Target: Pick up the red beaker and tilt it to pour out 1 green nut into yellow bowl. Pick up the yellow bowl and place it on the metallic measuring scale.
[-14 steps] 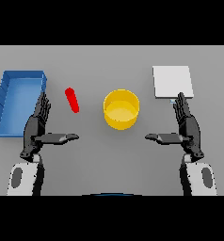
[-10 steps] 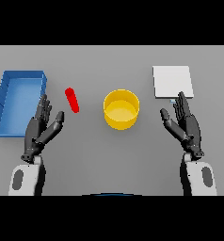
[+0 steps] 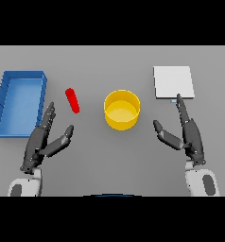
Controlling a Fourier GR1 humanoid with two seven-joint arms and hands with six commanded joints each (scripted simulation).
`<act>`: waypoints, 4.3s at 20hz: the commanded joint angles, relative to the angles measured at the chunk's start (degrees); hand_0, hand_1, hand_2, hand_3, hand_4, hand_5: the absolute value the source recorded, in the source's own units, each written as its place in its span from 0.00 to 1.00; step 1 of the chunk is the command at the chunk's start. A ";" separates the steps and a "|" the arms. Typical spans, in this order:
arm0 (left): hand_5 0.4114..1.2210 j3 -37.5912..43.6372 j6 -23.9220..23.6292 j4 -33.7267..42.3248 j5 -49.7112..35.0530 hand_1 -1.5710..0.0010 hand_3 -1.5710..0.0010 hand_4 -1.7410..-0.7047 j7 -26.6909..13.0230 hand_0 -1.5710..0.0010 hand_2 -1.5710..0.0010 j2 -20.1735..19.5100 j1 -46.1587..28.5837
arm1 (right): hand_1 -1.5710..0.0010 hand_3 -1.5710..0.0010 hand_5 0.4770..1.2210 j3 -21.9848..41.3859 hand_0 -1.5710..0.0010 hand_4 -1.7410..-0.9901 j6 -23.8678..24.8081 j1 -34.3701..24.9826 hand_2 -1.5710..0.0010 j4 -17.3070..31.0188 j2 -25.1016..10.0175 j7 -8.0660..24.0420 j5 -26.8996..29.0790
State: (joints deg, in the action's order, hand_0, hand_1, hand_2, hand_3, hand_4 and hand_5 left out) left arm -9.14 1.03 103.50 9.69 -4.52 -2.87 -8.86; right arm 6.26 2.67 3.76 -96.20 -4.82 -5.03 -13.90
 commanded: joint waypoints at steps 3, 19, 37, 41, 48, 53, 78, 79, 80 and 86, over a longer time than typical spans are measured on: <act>0.29 1.00 0.05 -4.46 -0.16 1.00 1.00 0.58 -0.99 1.00 1.00 0.08 2.84 | 1.00 1.00 0.20 0.53 1.00 0.77 -1.02 0.44 1.00 -0.63 0.31 -1.40 0.75; 0.30 6.74 -0.57 -33.66 0.81 1.00 1.00 0.52 5.04 1.00 1.00 -0.19 26.27 | 1.00 1.00 0.21 -0.59 1.00 0.68 -2.79 0.25 1.00 -0.04 0.38 -0.15 3.76; 0.73 13.40 -9.06 -53.97 0.46 0.50 0.44 0.21 15.99 0.52 0.46 4.16 38.84 | 1.00 1.00 0.23 -1.30 1.00 0.67 -2.57 0.12 1.00 -0.52 0.36 -0.03 4.56; 0.89 11.70 -9.26 -53.89 2.09 0.21 0.27 0.10 18.27 0.21 0.19 3.86 38.58 | 1.00 1.00 0.23 -1.35 1.00 0.66 -2.37 0.25 1.00 -1.69 -0.04 0.71 4.32; 0.91 13.84 -5.45 -50.80 -3.34 0.04 0.06 0.08 17.91 0.04 0.04 4.15 38.87 | 1.00 1.00 0.22 -1.26 1.00 0.66 -2.92 1.06 1.00 -1.56 0.23 0.22 4.99; 0.89 12.12 -2.88 -43.24 -5.56 0.01 0.02 0.03 13.61 0.01 0.01 2.62 38.86 | 1.00 1.00 0.23 -0.41 1.00 0.68 -2.53 0.57 1.00 -0.58 0.79 -0.16 3.66; 0.98 -22.98 9.22 -47.86 30.15 0.00 0.00 0.05 -3.58 0.00 0.00 -12.61 59.96 | 1.00 1.00 0.27 -0.12 1.00 0.73 -2.43 1.19 1.00 -1.78 0.34 0.01 2.67; 0.98 -24.80 10.11 -48.24 32.01 0.00 0.05 0.04 -3.50 0.00 0.00 -12.94 60.67 | 1.00 1.00 0.27 -0.36 1.00 0.73 -2.65 1.37 1.00 -2.26 0.29 0.49 3.28; 0.98 -26.51 11.41 -48.81 33.83 0.00 0.09 0.04 -2.68 0.00 0.00 -13.55 61.70 | 1.00 1.00 0.27 -0.19 1.00 0.73 -2.58 1.76 1.00 -2.26 0.59 0.37 3.27; 1.00 -34.06 16.47 -54.54 41.58 0.00 0.14 0.02 2.98 0.00 0.00 -13.11 69.45 | 1.00 1.00 0.21 -0.56 1.00 0.70 -2.70 1.86 1.00 -1.80 2.05 1.01 5.16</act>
State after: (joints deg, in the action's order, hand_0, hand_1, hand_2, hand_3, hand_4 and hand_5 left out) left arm -43.19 17.52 48.97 51.27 -1.54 -15.97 60.59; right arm 5.73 -0.06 5.65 -97.99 -2.73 -4.11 -8.75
